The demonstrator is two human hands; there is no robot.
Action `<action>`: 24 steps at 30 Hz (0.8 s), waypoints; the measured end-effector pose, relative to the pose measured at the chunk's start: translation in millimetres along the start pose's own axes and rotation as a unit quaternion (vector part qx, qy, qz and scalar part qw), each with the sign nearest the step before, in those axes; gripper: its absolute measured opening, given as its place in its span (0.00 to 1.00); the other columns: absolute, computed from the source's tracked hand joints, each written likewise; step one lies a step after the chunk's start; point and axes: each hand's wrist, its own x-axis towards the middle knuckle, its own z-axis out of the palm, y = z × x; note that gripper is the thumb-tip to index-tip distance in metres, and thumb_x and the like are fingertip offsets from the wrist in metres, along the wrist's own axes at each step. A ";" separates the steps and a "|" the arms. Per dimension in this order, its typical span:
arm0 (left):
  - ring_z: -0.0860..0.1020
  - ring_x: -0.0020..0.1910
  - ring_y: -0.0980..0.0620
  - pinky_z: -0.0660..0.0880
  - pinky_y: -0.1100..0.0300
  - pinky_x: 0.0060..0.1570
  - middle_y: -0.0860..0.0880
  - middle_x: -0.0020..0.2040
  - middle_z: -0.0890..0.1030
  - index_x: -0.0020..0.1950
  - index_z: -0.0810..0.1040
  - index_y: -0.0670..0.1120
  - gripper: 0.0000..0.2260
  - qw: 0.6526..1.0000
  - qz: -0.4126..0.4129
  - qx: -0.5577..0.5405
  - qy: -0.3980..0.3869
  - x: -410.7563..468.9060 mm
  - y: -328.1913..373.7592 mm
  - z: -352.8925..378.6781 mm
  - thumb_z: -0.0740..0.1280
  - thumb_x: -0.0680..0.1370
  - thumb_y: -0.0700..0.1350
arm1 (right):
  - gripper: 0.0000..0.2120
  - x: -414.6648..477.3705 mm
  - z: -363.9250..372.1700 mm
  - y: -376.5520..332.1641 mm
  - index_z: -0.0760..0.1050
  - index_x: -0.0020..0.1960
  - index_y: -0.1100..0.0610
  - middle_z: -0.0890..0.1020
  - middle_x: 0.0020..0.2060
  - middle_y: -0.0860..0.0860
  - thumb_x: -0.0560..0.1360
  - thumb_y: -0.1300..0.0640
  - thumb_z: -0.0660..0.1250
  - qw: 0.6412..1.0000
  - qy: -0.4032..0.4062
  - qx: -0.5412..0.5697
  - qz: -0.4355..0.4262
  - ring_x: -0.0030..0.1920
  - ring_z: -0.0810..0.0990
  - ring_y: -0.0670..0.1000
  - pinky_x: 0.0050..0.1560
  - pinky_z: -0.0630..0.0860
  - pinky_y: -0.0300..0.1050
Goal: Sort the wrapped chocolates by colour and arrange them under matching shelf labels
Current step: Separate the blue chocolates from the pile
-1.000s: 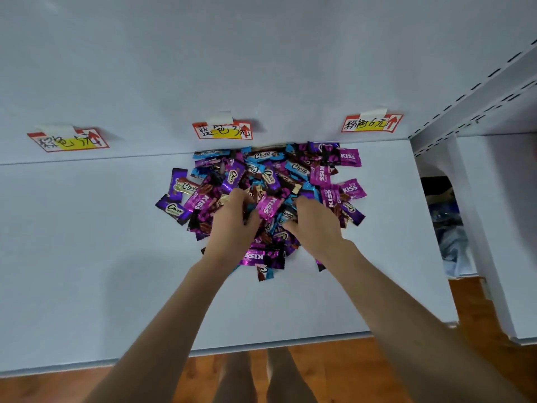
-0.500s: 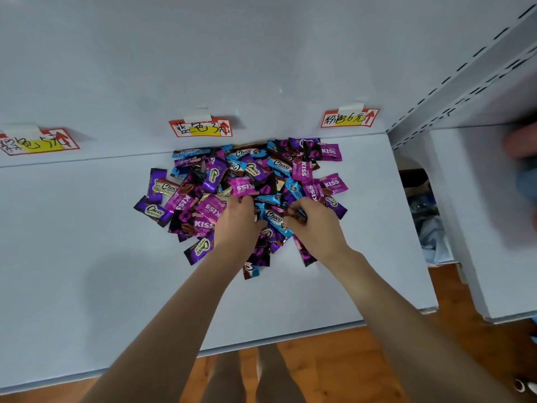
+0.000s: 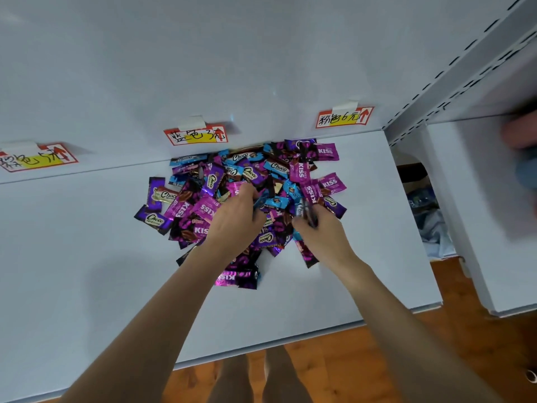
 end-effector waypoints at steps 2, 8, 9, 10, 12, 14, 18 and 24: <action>0.77 0.42 0.47 0.74 0.54 0.39 0.44 0.49 0.78 0.61 0.69 0.42 0.10 0.997 0.052 0.061 -0.016 9.0 2.4 6.6 0.60 0.79 0.41 | 0.04 -3.0 -8.4 4.5 0.70 0.43 0.53 0.76 0.35 0.49 0.77 0.58 0.62 0.998 0.017 0.052 0.026 0.34 0.75 0.47 0.37 0.76 0.38; 0.74 0.52 0.44 0.67 0.56 0.37 0.43 0.55 0.73 0.72 0.64 0.49 0.18 0.966 0.085 0.236 -0.057 30.4 1.2 21.3 0.58 0.82 0.44 | 0.10 -3.6 -22.3 13.8 0.66 0.56 0.51 0.79 0.39 0.51 0.78 0.64 0.56 0.993 0.014 0.109 0.041 0.35 0.77 0.46 0.36 0.73 0.39; 0.75 0.52 0.44 0.66 0.56 0.38 0.43 0.54 0.73 0.71 0.64 0.50 0.18 0.967 0.080 0.235 -0.057 32.0 1.2 21.0 0.59 0.81 0.45 | 0.10 -2.6 -23.4 14.7 0.66 0.56 0.51 0.78 0.40 0.50 0.78 0.63 0.56 0.994 0.014 0.100 0.036 0.36 0.76 0.46 0.37 0.72 0.37; 0.75 0.52 0.44 0.66 0.56 0.38 0.43 0.54 0.74 0.71 0.65 0.49 0.18 0.968 0.077 0.230 -0.059 33.1 1.1 20.3 0.60 0.81 0.46 | 0.09 -1.2 -24.3 15.7 0.67 0.56 0.52 0.77 0.40 0.49 0.78 0.63 0.57 0.996 0.014 0.079 0.026 0.36 0.76 0.44 0.35 0.71 0.33; 0.75 0.52 0.43 0.68 0.56 0.38 0.43 0.55 0.74 0.70 0.67 0.49 0.18 0.973 0.072 0.212 -0.064 32.5 0.1 17.4 0.62 0.80 0.48 | 0.06 3.6 -25.2 15.1 0.67 0.53 0.53 0.76 0.38 0.44 0.78 0.61 0.58 0.999 0.024 0.028 0.002 0.36 0.74 0.41 0.30 0.69 0.26; 0.75 0.50 0.43 0.70 0.55 0.40 0.42 0.55 0.73 0.68 0.70 0.47 0.18 0.981 0.063 0.172 -0.058 27.2 -1.7 13.3 0.64 0.78 0.48 | 0.03 10.6 -23.5 9.0 0.68 0.51 0.55 0.75 0.39 0.43 0.78 0.59 0.59 0.999 0.036 -0.008 -0.026 0.36 0.74 0.39 0.30 0.69 0.24; 0.74 0.47 0.42 0.71 0.56 0.42 0.41 0.52 0.74 0.62 0.75 0.40 0.16 0.999 0.028 0.045 -0.003 11.4 -3.1 4.8 0.66 0.77 0.47 | 0.08 32.3 -13.5 -5.8 0.73 0.54 0.62 0.79 0.45 0.54 0.78 0.58 0.61 0.981 0.046 -0.157 -0.107 0.41 0.75 0.48 0.35 0.68 0.32; 0.72 0.31 0.51 0.69 0.57 0.30 0.49 0.34 0.73 0.47 0.71 0.42 0.08 0.995 -0.044 -0.092 0.016 -9.9 -9.2 -5.7 0.63 0.79 0.47 | 0.16 51.0 -3.5 -15.0 0.71 0.59 0.61 0.79 0.53 0.58 0.76 0.54 0.65 0.953 0.008 -0.298 -0.062 0.53 0.77 0.58 0.47 0.74 0.49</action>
